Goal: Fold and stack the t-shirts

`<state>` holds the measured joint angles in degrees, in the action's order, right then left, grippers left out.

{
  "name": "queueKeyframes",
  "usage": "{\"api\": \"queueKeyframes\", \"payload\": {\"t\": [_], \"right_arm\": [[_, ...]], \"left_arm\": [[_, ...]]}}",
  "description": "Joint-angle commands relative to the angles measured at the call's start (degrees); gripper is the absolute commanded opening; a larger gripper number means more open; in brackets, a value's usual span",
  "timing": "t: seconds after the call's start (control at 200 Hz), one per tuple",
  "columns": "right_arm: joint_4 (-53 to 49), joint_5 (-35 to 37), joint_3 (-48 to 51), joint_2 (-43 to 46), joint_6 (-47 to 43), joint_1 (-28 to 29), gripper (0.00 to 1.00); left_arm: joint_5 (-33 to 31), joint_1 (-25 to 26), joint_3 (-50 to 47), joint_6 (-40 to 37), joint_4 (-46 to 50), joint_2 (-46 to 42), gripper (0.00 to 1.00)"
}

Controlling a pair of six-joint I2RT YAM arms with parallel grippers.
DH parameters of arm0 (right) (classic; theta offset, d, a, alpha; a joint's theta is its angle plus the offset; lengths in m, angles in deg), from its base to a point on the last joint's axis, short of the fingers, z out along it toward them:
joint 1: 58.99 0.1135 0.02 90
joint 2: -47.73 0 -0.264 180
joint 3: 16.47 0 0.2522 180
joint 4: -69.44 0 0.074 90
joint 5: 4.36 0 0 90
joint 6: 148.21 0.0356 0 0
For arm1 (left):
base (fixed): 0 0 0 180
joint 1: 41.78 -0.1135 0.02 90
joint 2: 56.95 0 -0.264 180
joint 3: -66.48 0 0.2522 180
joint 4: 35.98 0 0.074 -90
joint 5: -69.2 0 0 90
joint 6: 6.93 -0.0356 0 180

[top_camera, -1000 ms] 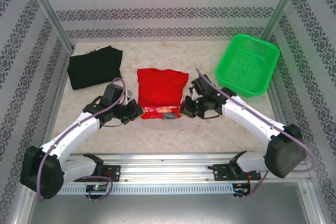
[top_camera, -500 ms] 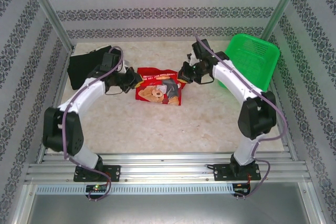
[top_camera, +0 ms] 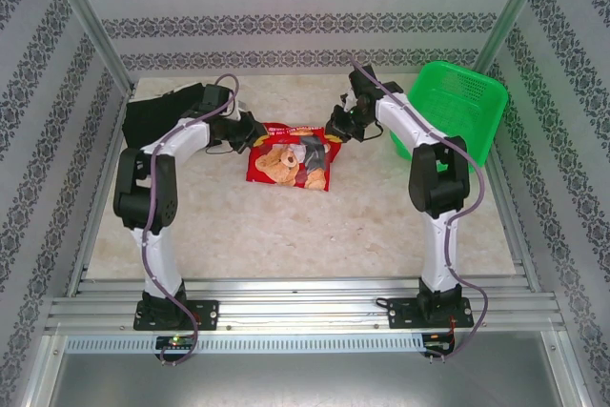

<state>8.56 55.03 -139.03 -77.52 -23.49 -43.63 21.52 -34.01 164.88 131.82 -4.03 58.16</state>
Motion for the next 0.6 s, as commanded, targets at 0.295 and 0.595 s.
{"api": "queueKeyframes", "payload": {"t": [0.295,0.595], "right_arm": [[-1.2,6.5,-5.8,4.5,-3.3,-3.7,0.51],[11.8,-2.0,14.2,16.3,0.1,-0.5,0.53]], "left_arm": [[-5.1,-4.2,21.7,-7.3,12.4,0.9,0.82],[-8.9,-4.2,-1.8,-16.8,16.3,-14.3,0.85]]}}
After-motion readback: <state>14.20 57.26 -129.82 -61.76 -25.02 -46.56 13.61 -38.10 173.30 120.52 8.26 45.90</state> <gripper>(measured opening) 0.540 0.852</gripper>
